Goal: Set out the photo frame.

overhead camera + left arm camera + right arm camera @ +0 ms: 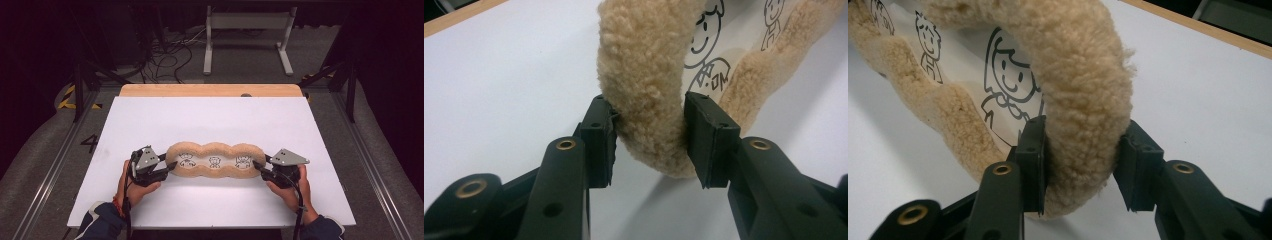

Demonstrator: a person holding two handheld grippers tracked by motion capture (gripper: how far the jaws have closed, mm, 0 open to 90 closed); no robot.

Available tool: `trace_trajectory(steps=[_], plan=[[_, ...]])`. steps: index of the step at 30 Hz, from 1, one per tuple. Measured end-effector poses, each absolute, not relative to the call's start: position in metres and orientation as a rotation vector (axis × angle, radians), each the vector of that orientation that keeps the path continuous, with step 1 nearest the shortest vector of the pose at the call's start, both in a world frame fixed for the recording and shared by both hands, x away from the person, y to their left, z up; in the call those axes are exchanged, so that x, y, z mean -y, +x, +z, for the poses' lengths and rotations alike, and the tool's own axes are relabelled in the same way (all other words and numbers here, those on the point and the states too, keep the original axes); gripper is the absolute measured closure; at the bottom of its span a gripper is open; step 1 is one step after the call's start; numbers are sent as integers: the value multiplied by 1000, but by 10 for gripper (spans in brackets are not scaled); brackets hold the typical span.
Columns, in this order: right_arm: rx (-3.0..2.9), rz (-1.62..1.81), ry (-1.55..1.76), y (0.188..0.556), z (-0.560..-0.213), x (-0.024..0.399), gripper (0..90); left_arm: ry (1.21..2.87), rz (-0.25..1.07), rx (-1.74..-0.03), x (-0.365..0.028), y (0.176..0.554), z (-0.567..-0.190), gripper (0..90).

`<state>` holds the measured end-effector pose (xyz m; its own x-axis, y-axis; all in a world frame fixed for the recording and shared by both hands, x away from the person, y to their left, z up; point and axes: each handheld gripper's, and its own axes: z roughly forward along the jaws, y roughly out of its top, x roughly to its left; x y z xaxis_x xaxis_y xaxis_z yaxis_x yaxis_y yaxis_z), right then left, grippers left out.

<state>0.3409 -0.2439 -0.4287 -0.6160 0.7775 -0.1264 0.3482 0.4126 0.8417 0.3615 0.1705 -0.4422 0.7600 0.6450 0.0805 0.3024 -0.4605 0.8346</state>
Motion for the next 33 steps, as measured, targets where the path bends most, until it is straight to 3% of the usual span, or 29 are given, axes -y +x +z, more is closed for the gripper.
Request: trace_trajectory(steps=[15, 26, 33], plan=[[-2169, 1113, 947, 337, -424, 245, 511, 2086, 527, -687, -171, 358, -439, 541], [-2202, 1066, 921, 334, -421, 243, 373, 2082, 571, -701, -178, 353, -436, 405], [-2214, 1018, 912, 332, -421, 241, 247, 2091, 586, -712, -177, 354, -436, 260]])
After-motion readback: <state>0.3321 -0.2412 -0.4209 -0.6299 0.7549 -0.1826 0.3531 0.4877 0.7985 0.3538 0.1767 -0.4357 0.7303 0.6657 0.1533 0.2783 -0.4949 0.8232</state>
